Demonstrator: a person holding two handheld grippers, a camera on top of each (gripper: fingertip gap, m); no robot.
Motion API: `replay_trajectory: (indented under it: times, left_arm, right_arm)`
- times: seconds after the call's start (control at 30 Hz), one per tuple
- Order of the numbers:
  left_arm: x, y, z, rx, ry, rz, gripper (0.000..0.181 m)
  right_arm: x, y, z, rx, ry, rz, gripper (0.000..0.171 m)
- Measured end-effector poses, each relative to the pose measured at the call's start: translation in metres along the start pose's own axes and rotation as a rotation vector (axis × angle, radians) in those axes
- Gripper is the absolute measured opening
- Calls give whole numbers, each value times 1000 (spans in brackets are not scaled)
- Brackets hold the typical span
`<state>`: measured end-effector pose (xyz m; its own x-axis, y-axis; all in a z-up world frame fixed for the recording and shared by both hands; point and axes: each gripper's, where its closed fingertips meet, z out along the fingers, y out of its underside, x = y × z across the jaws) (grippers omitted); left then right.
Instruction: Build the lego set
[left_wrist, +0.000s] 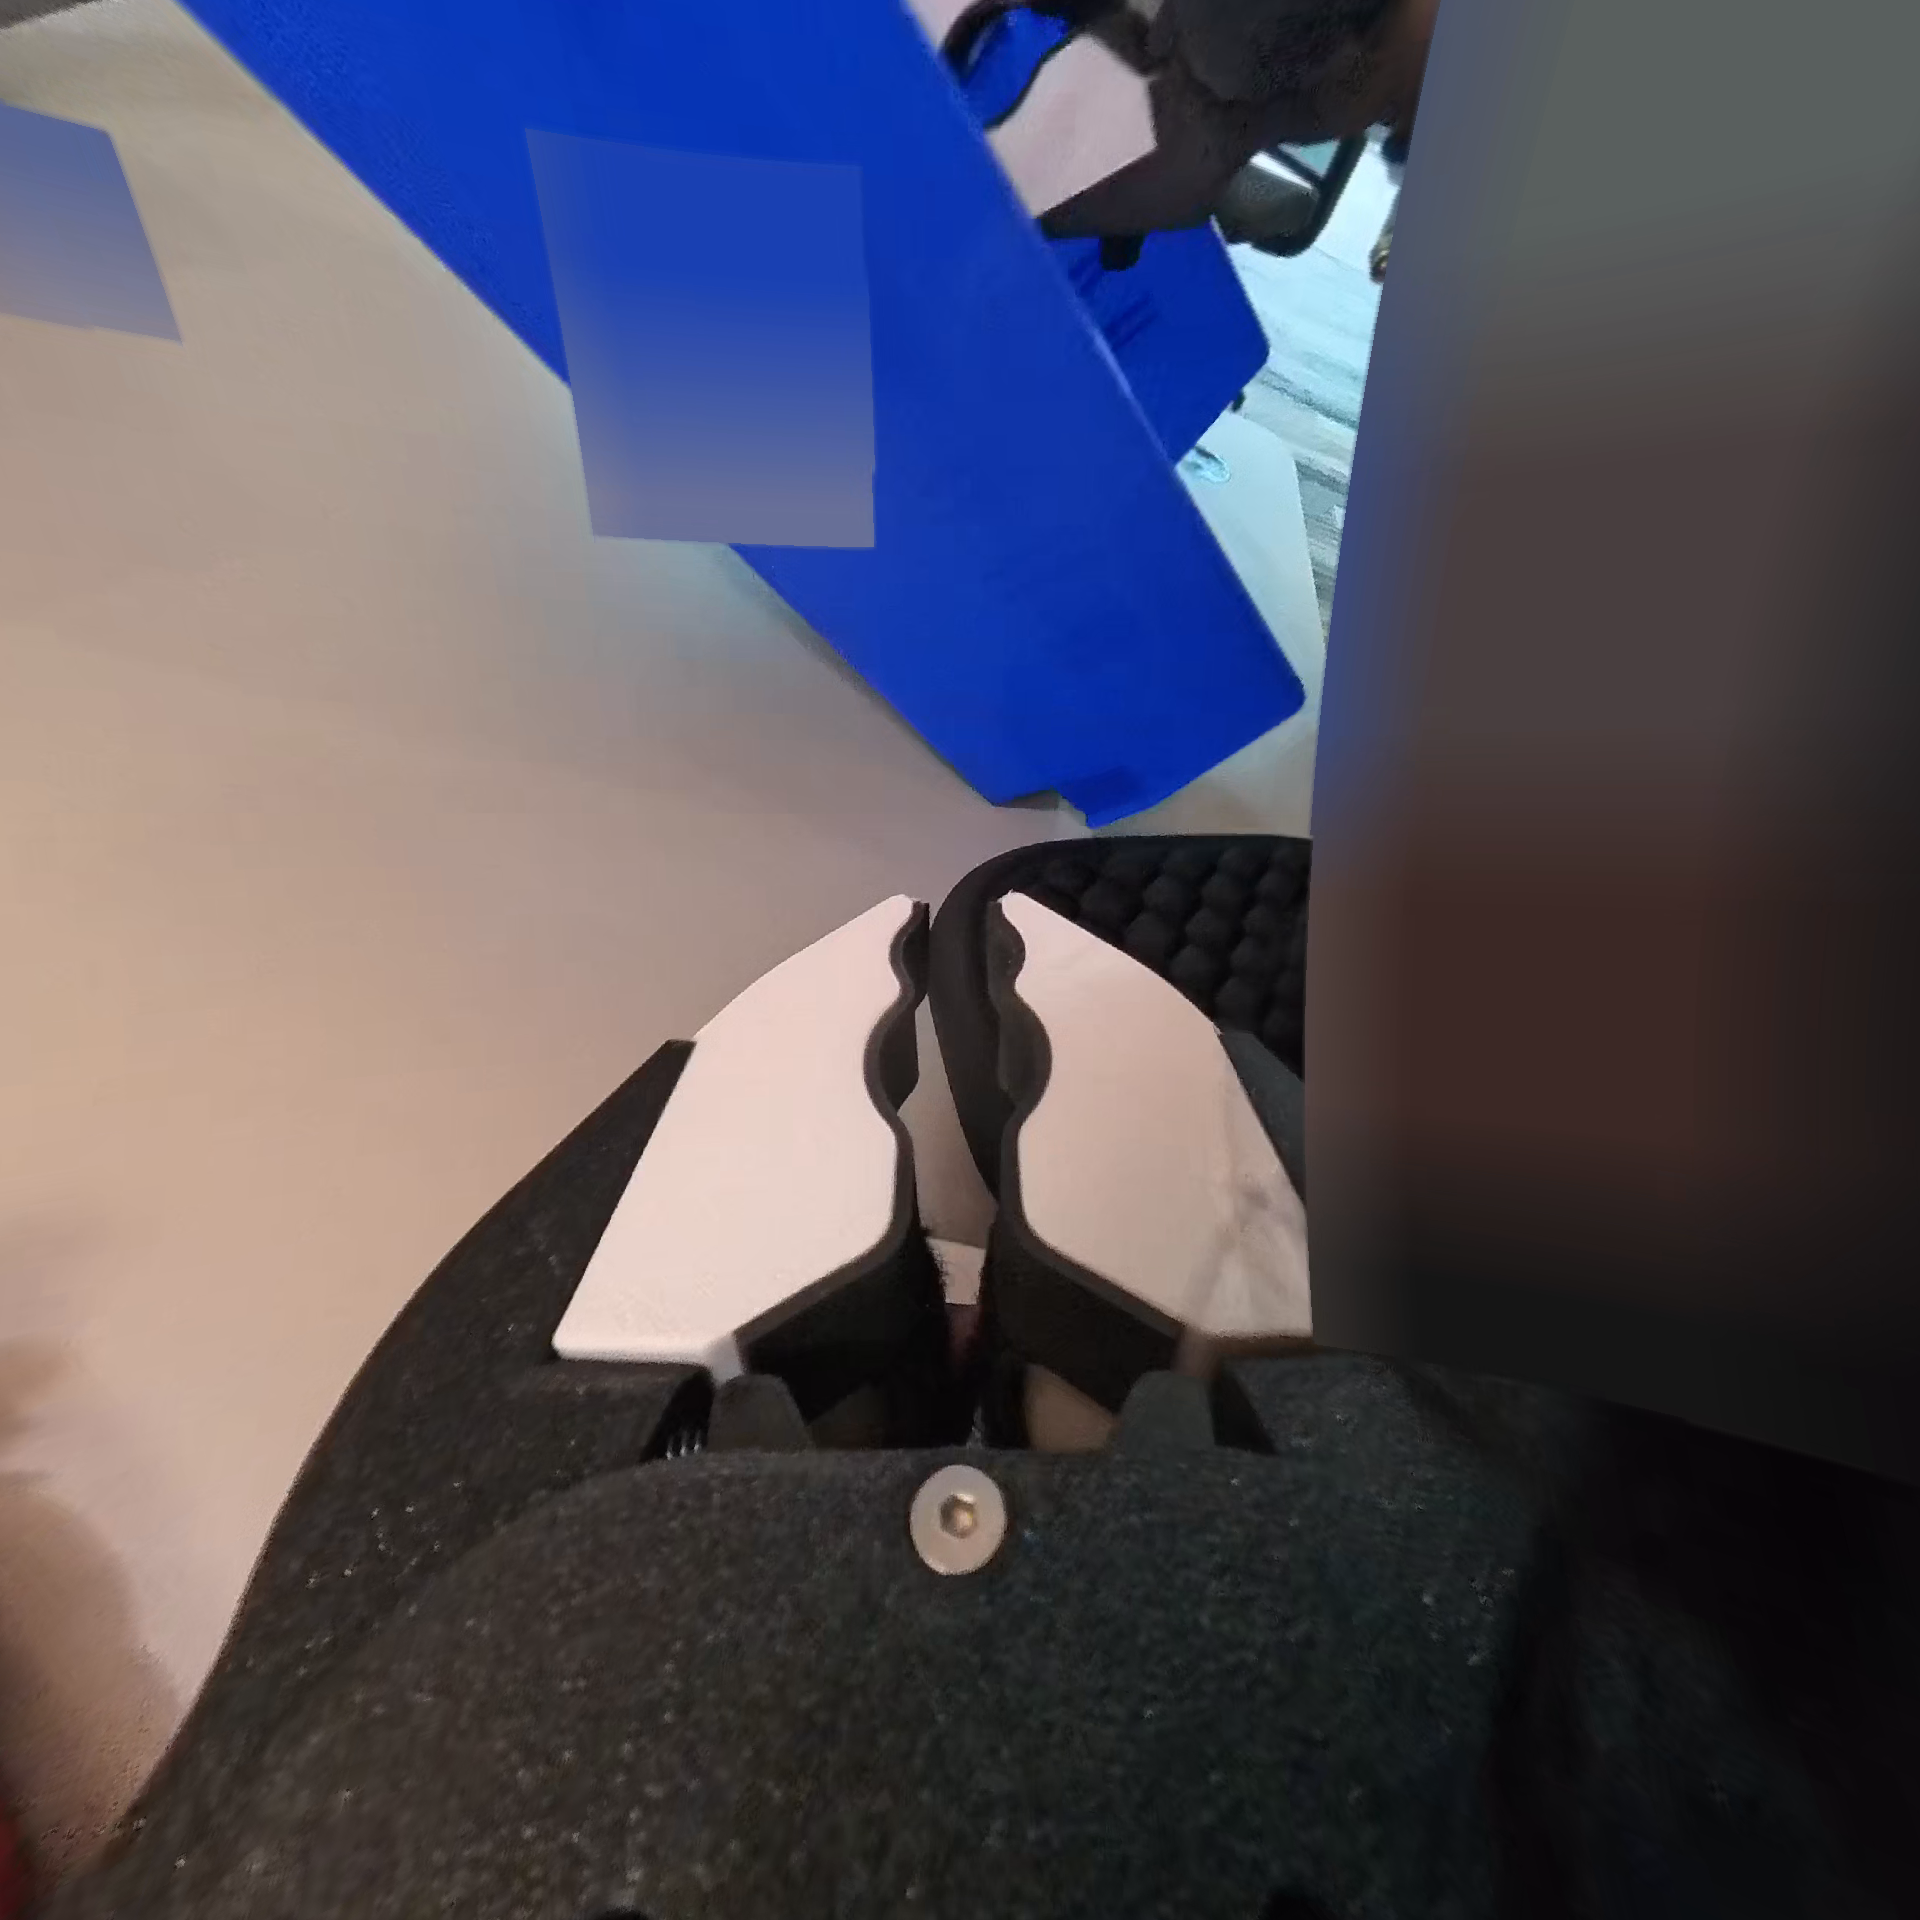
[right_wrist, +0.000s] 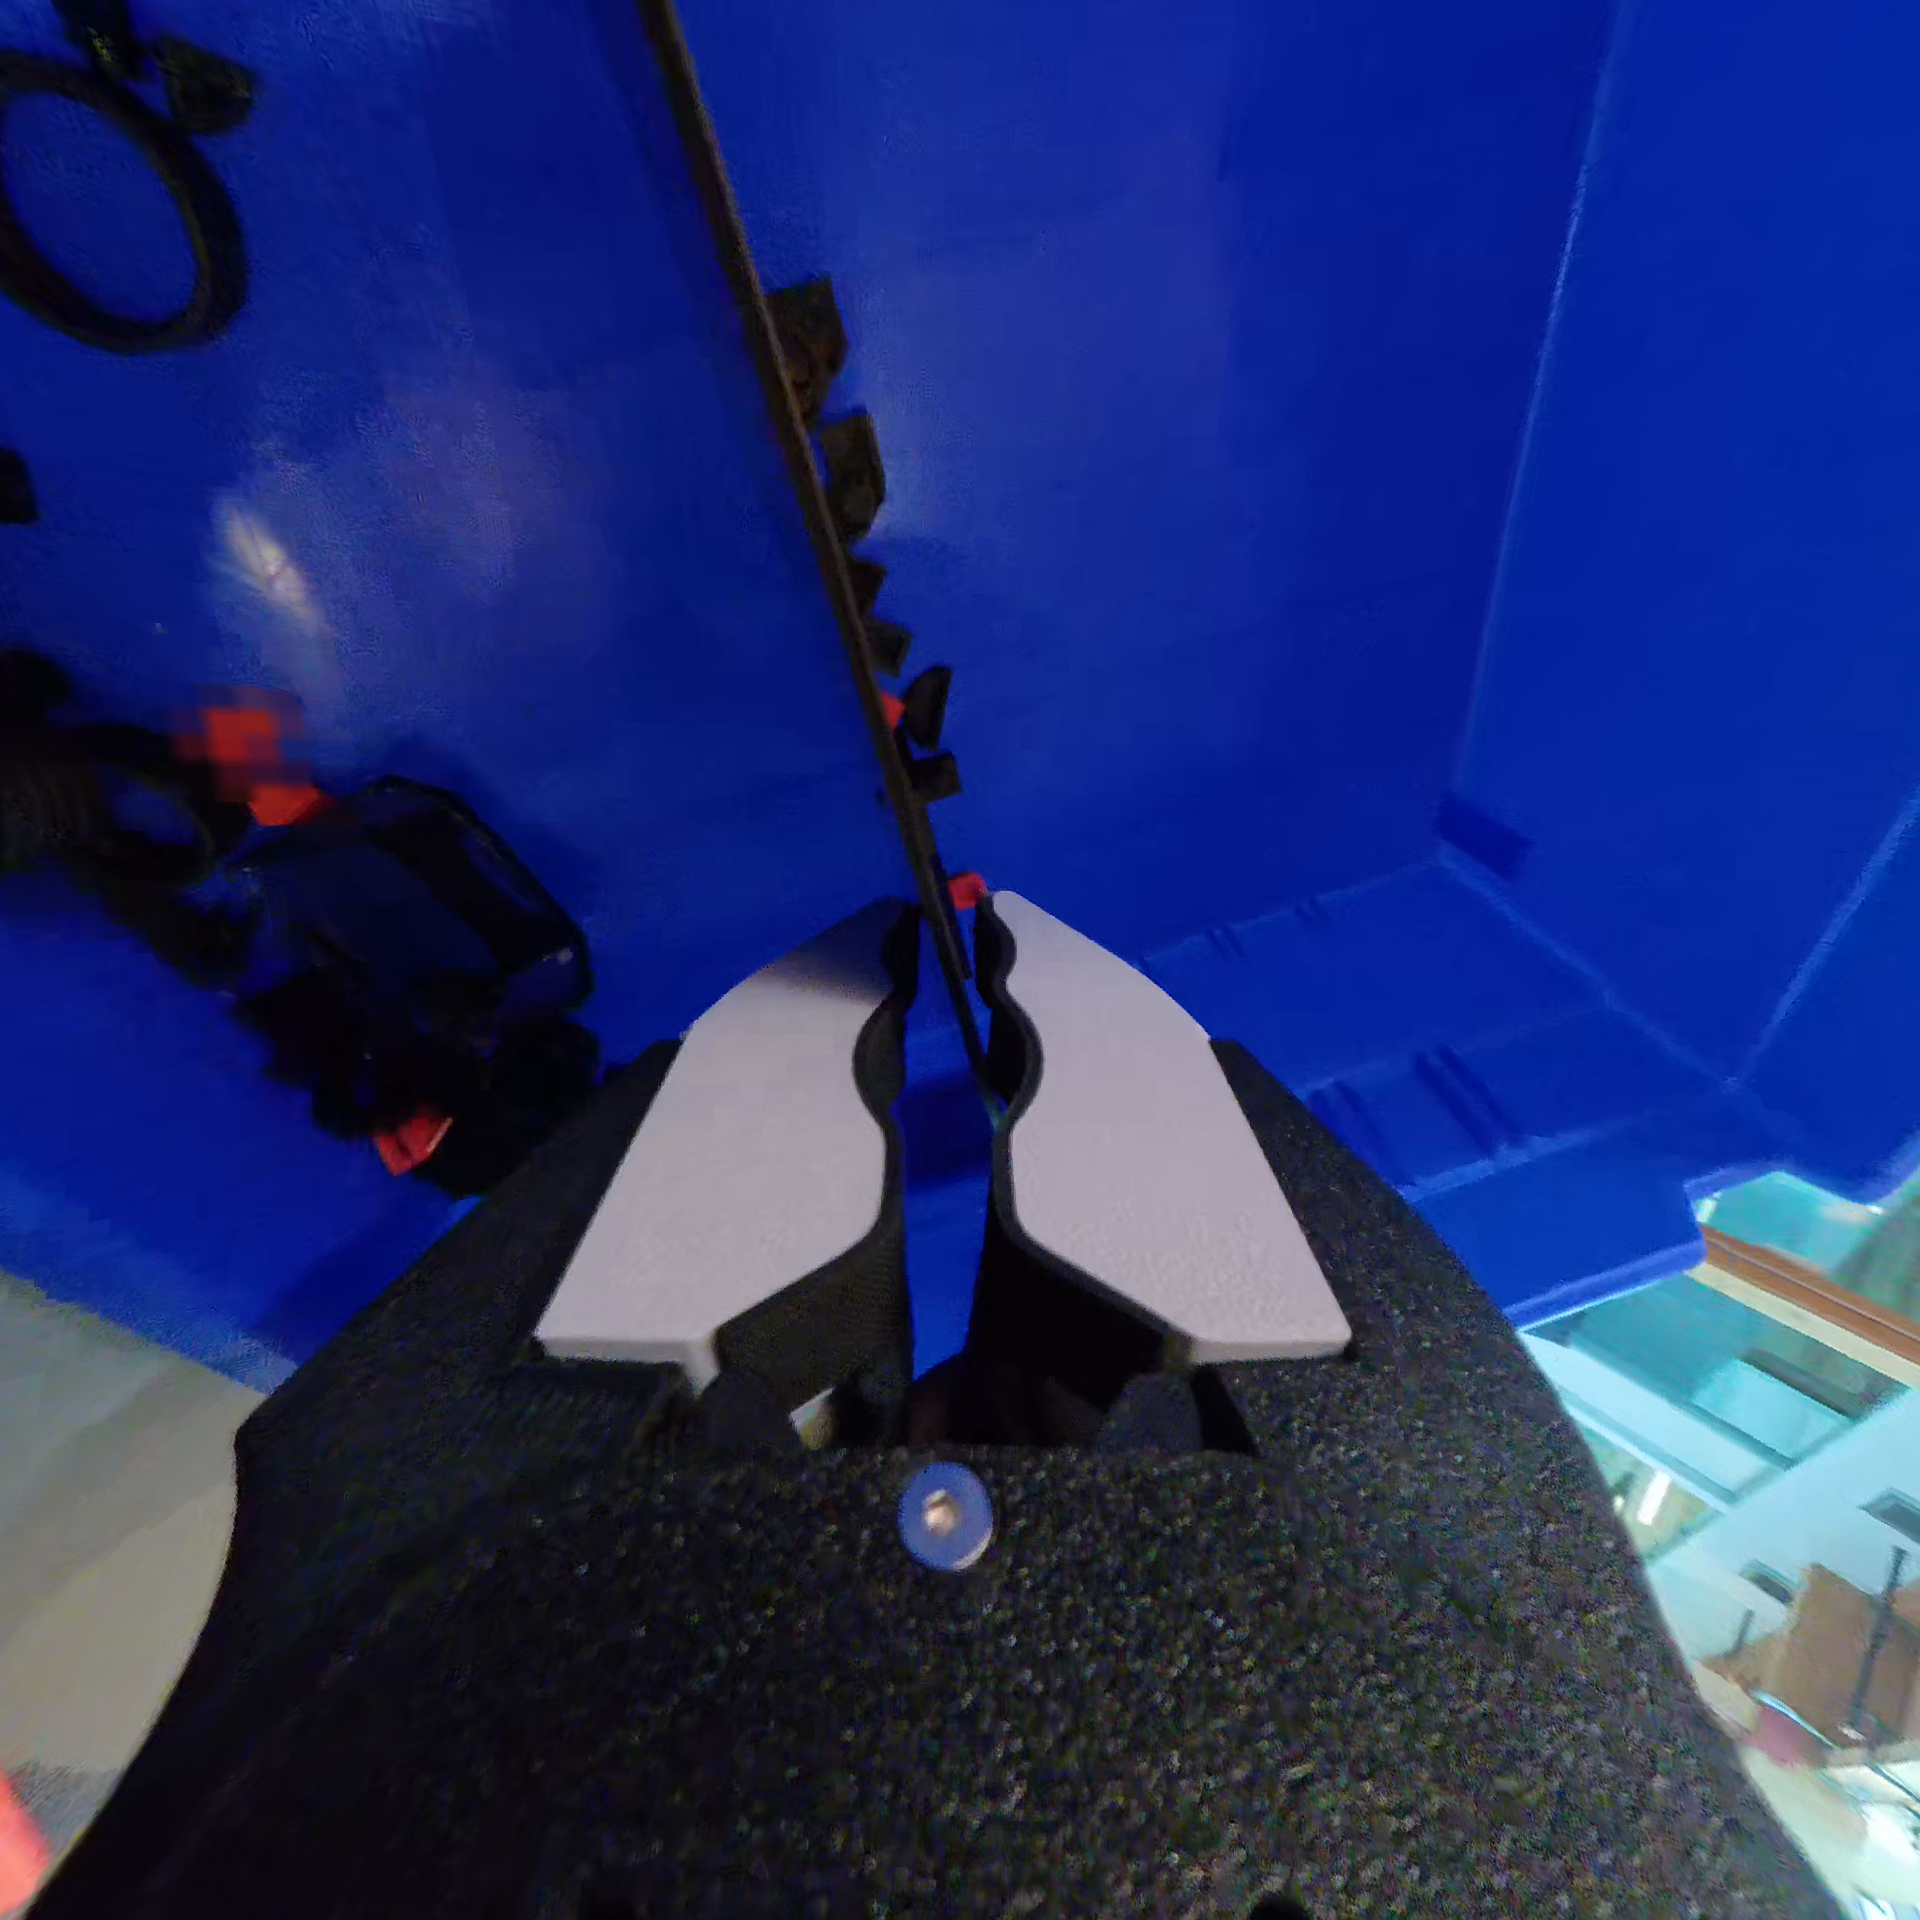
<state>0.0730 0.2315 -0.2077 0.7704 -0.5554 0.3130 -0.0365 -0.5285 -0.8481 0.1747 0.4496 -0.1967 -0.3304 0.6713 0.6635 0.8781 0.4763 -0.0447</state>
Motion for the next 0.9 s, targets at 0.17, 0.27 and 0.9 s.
replay_trajectory:
  times: [0.17, 0.27, 0.9]
  left_arm:
    - [-1, -2, -31, 28, -76, 26, 11]
    - [-6, 1, -63, 49, -150, 34, 11]
    - [-41, 62, -291, 114, -615, 55, 51]
  right_arm:
    - [-12, 14, 22, -67, -147, -6, 14]
    - [-18, 22, 33, -107, -194, 6, 19]
    - [8, -185, -137, 871, -265, 650, 79]
